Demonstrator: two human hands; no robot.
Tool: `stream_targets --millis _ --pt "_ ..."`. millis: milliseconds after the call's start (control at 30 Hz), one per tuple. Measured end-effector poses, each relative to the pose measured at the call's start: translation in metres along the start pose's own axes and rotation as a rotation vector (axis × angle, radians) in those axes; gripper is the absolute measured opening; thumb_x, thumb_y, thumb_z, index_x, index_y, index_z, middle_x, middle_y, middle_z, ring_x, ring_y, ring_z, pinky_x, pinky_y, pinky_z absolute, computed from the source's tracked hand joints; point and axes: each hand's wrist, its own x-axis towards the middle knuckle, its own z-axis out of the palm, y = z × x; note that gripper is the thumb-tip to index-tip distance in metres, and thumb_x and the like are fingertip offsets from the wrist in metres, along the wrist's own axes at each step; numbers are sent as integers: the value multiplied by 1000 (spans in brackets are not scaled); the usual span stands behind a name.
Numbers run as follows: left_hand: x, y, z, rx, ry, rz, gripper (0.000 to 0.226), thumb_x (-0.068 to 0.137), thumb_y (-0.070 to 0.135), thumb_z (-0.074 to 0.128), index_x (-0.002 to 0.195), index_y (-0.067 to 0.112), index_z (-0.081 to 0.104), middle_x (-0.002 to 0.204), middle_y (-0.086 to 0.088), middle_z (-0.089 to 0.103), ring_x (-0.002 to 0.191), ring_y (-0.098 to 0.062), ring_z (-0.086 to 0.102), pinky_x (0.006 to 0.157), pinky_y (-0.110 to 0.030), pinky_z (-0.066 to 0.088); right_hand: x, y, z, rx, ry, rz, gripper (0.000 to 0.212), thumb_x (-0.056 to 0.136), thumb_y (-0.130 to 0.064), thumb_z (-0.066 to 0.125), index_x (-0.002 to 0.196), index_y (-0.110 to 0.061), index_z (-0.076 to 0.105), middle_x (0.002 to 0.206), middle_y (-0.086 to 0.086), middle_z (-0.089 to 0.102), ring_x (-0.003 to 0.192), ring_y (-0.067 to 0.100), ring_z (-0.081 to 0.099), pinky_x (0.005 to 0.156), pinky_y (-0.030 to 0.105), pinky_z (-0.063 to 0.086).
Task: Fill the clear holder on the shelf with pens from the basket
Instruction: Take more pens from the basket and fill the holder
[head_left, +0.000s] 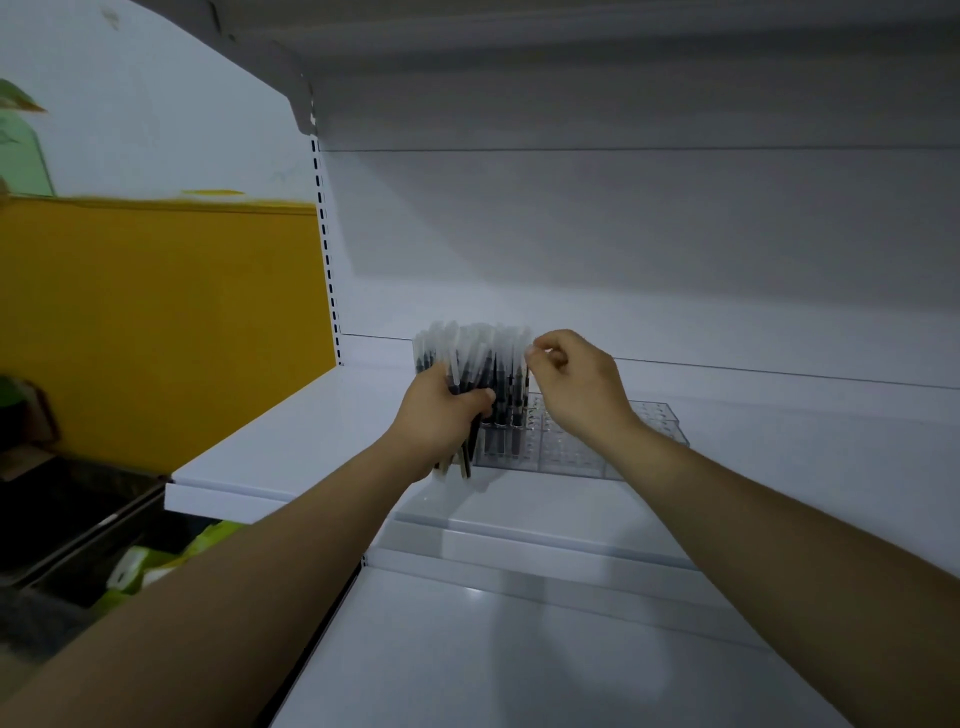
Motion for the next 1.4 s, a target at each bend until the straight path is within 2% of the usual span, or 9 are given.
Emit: stream_targets --millis 100,167,300,367,600,733,900,1167,1400 --pt "0 6 10 16 -52 31 6 91 12 61 94 13 66 84 -10 69 74 -21 63 71 -33 53 1 -6 -9 99 -123 -10 30 96 -31 53 121 -17 64 110 -6 60 101 9 55 85 19 40" --pt "0 9 17 10 -90 48 10 90 12 61 98 13 67 88 -11 70 80 -23 66 79 -39 55 1 -7 -13 131 -159 -16 23 96 -26 56 112 -16 68 103 -8 62 99 10 57 87 23 43" --pt "0 10 23 -4 -93 37 15 91 12 61 106 12 66 94 -6 71 91 -22 67 87 -39 54 6 -2 -16 207 -97 39 9 94 -21 57 87 -21 63 87 -9 63 87 13 61 76 23 48" --pt "1 6 23 -7 -77 18 15 91 13 62 106 14 64 97 -3 70 92 -20 66 87 -38 54 13 3 -19 259 2 88 14 95 -21 54 82 -21 60 89 0 66 89 20 65 81 36 55" --pt "2 2 17 25 -109 -55 0 94 15 58 94 15 58 74 -4 61 60 -15 55 53 -22 51 37 19 -26 221 197 99 7 98 -20 48 95 -19 54 95 1 64 89 24 65 83 47 56" --pt "4 1 18 79 -138 -67 11 97 21 52 89 16 56 71 -4 57 60 -17 50 55 -26 44 41 24 -12 181 170 79 8 99 -17 46 103 -15 53 87 -8 56 89 21 61 86 41 55" --pt "7 0 17 66 -139 -99 8 94 10 50 94 7 58 71 -12 52 63 -21 44 54 -29 37 45 32 0 112 113 72 17 100 -19 45 110 -9 55 97 3 60 88 26 62 78 35 51" --pt "8 -7 15 25 -119 -66 17 93 5 53 83 17 59 67 -8 58 61 -19 53 60 -27 46 57 40 11 -12 15 111 18 100 -20 44 107 -8 56 82 4 58 73 25 57 67 34 48" --pt "7 -7 9 -91 -107 -56 10 93 5 57 98 12 63 82 -5 68 64 -10 65 58 -17 54 60 46 18 -208 -68 156 30 100 -27 46 110 -2 57 108 13 62 96 30 58 81 35 46"
